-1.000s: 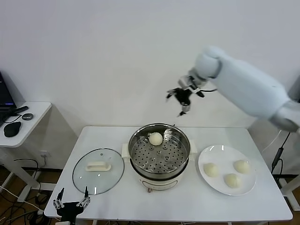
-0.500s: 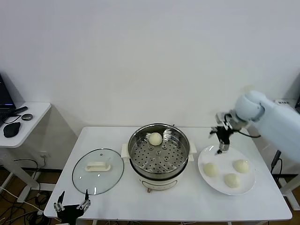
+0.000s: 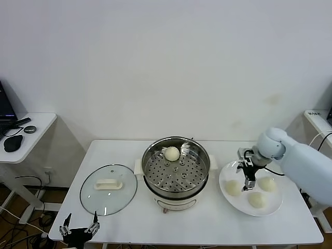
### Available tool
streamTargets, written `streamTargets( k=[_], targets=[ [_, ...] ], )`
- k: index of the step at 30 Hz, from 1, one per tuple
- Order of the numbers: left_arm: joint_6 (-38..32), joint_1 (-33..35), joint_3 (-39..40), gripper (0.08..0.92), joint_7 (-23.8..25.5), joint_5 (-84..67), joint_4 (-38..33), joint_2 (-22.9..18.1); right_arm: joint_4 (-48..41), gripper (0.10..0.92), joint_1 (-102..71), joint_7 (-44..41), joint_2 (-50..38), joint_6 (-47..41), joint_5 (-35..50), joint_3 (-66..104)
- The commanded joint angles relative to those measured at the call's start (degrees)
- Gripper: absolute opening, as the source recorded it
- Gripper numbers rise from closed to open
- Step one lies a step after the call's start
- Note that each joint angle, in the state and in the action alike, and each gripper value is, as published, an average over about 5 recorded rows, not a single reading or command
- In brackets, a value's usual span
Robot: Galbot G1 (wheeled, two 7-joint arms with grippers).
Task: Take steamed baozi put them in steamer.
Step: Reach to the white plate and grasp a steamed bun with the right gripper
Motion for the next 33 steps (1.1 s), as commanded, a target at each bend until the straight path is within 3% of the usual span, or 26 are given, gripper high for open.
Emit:
streamTargets(
  k=[1, 33],
  targets=[
    [0.1, 0.0, 0.0, 0.823, 0.1, -0.1, 0.4, 0.0, -3.6, 0.823, -3.2, 1.5, 3.3, -0.5, -2.5, 1.8],
    [0.2, -1.1, 0.1, 0.823, 0.0, -0.2, 1.9, 0.3, -7.8, 0.823, -4.9, 1.7, 6.7, 0.7, -6.9, 3.3]
  ],
)
